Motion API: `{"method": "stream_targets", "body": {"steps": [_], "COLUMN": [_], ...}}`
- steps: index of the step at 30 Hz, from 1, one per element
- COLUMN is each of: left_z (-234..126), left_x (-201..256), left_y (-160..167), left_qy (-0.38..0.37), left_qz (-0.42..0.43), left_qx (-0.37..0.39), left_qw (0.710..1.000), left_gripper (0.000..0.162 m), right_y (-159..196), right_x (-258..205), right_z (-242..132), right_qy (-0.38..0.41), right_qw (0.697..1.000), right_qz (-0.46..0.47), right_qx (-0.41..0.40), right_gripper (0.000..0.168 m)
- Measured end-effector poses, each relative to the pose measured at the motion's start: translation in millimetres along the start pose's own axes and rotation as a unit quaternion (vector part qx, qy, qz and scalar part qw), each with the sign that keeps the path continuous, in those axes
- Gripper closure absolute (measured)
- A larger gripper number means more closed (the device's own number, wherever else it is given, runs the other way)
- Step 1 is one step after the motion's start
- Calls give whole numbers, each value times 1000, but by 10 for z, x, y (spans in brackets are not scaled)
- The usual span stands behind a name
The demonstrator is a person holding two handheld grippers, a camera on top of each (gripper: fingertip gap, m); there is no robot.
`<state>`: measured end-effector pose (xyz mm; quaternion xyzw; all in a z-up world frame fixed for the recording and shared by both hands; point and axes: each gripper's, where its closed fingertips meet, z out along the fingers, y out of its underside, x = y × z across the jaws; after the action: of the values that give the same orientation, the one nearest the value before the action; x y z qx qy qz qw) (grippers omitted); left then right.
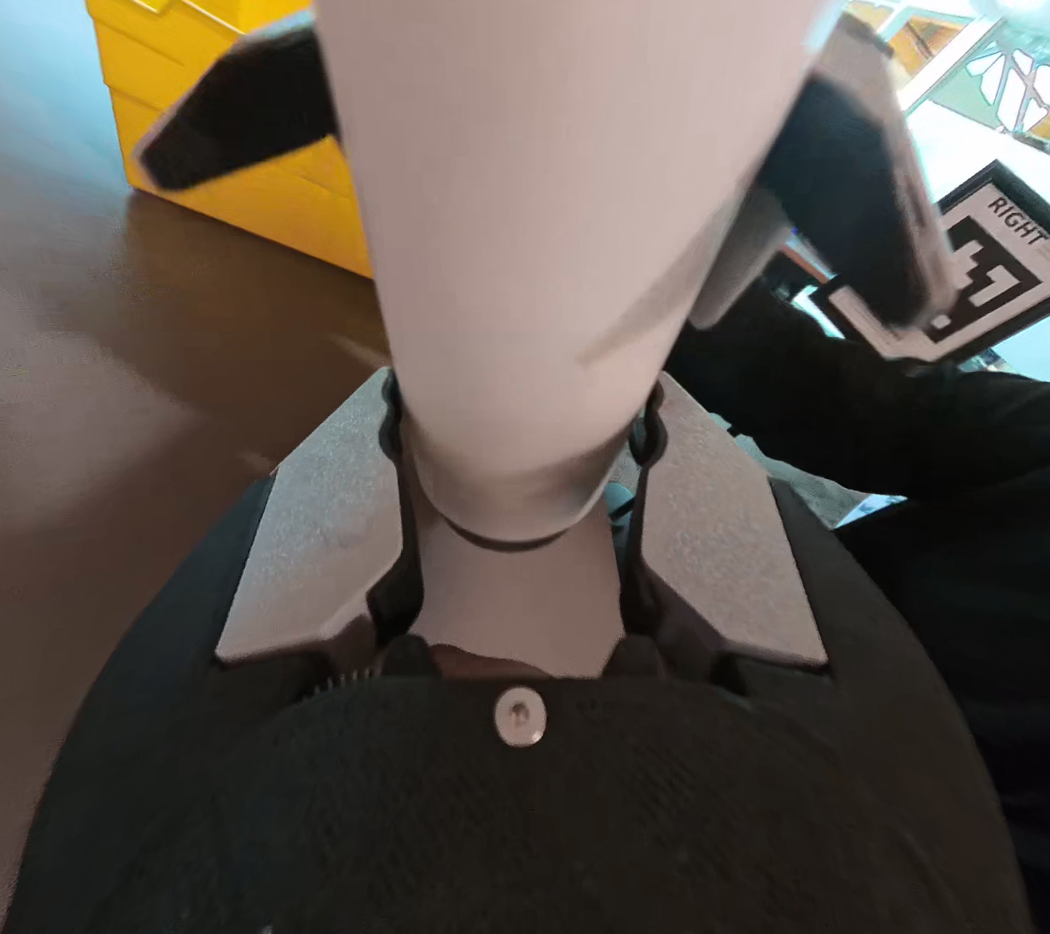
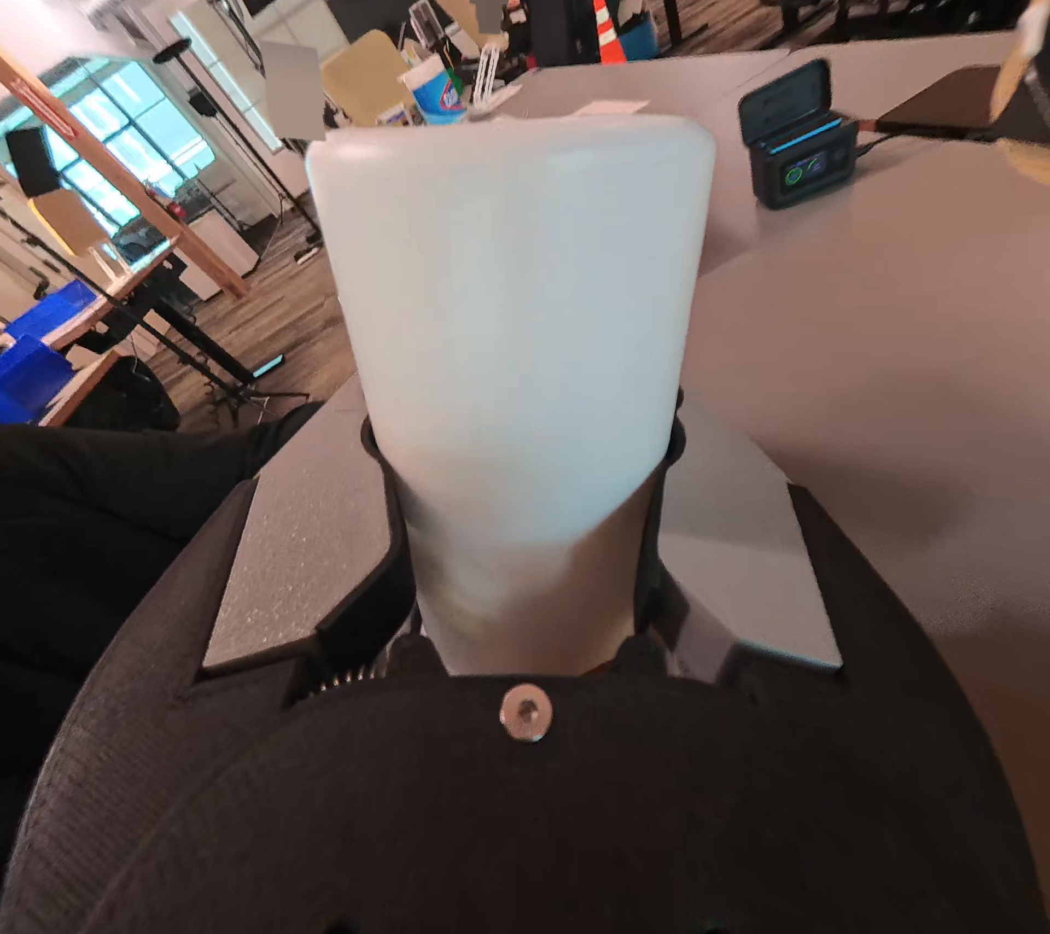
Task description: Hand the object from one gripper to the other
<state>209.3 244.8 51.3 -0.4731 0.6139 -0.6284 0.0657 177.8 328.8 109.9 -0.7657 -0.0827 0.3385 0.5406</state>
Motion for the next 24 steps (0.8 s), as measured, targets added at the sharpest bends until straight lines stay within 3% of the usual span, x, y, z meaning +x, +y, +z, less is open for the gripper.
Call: {"method": "stream_targets", "body": {"steps": [3,5,7,9,12,15,17,18,20,24], "left_z": [-91,-178,-289,-439,-604,-614,-552,-512,-390,-193], "left_x": [-9,25,154,329,461,512,502,504,494,675], "left_y": [-92,-163,-253,-391,-532,-531,-491,-459,-349,-118], "left_qy": [7,27,78,144,202,230,229,228,212,238], "left_qz": [-7,-17,-31,-50,-73,-90,-97,-96,-87,-71], "left_qx": [22,40,61,96,135,133,121,112,83,22], "left_qw": [1000,999,995,984,967,960,961,963,970,968], "left_gripper": [71,70,69,69,68,59,54,51,46,41], "right_y": [-260,-457,-570,-656,-723,-645,-482,-383,-214,-105], "right_x": [34,-24,-77,-101,-15,93,162,184,174,-32], "right_z": [-205,-378,-527,-659,-859,-981,-976,-952,-865,-559], "right_qy": [20,66,152,246,371,420,406,391,358,308], "right_qw": [998,981,930,836,645,435,330,295,259,240], "right_qz": [-40,-164,-331,-491,-656,-766,-809,-825,-849,-883], "right_qx": [54,77,43,-13,-125,-221,-267,-281,-291,-262], "right_gripper": [71,71,70,70,70,70,70,70,70,70]}}
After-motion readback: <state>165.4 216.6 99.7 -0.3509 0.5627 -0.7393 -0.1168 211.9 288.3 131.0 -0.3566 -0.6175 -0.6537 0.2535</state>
